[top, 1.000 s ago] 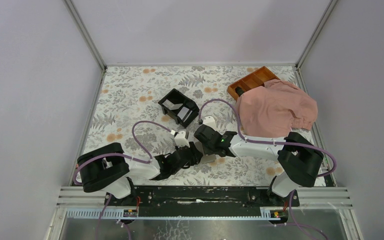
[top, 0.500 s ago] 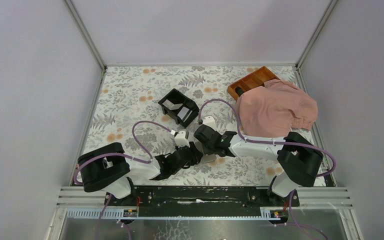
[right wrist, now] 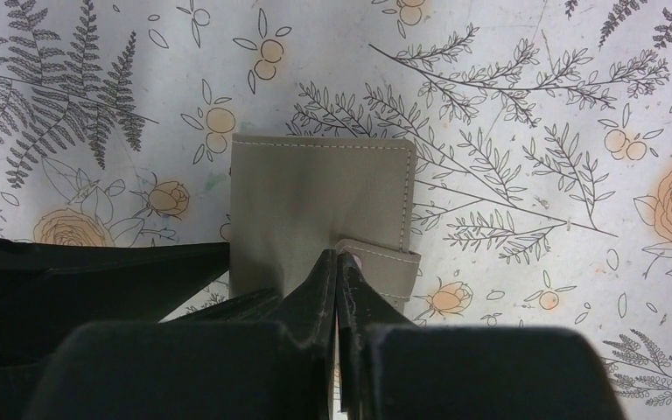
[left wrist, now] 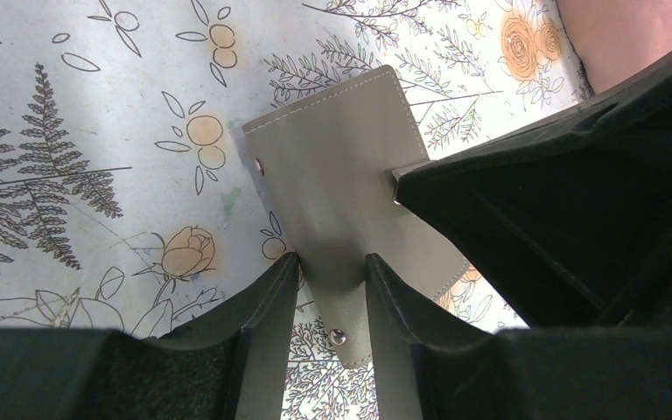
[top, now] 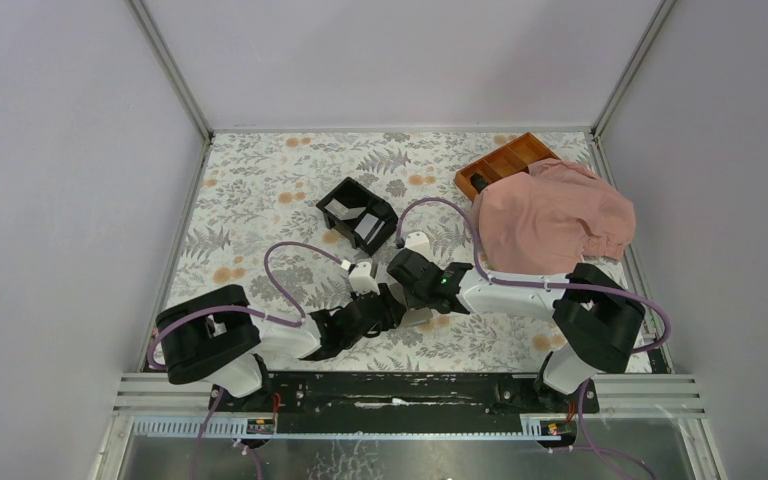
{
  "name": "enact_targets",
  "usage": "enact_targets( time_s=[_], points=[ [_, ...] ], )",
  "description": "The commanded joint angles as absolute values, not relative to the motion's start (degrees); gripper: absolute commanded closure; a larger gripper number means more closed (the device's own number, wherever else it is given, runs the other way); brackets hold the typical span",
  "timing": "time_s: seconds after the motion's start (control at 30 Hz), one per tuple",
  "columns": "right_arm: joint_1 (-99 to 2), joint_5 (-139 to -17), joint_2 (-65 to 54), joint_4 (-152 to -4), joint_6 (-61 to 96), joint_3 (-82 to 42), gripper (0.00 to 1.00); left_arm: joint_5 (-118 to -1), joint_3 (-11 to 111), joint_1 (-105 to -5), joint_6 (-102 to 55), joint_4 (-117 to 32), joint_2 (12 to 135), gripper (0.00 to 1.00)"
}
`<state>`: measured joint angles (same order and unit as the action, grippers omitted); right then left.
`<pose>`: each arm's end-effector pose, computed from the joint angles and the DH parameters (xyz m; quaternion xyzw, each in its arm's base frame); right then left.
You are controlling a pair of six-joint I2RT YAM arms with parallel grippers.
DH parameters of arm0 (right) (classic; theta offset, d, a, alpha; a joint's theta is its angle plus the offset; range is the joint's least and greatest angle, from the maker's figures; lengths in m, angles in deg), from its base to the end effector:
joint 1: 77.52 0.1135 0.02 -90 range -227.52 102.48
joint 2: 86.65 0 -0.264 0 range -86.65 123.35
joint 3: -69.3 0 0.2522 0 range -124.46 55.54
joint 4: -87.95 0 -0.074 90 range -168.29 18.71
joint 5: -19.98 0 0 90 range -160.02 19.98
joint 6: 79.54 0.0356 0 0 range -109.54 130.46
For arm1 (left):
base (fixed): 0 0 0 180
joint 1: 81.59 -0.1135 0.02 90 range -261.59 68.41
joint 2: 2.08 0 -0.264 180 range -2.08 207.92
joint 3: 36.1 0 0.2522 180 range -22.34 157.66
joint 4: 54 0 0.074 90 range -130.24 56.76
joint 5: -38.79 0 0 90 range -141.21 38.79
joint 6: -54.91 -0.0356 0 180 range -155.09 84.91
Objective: Put the credit cards into the card holder
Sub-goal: Close the card holder at the center of the board.
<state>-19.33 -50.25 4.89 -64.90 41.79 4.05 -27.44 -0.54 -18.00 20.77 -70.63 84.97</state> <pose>0.1775 0.2632 0.1794 -0.1649 0.9224 0.1018 0.3342 0.1244 -0.2183 0.1189 -0.0366 0.8719 -0.2991 0.3860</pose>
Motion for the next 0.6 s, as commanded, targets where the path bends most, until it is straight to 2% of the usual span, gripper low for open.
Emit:
enact_targets(
  time_s=[0.0,0.57],
  points=[
    [-18.54,-53.36,6.33,-68.24,43.64,4.17,1.0,-28.09,-1.09,-18.19,20.99,-72.43,86.29,0.59],
    [-18.5,-52.48,3.32,-68.75,45.72,8.44,1.0,-28.0,-0.77,-18.19,21.07,-71.88,86.26,0.59]
  ],
)
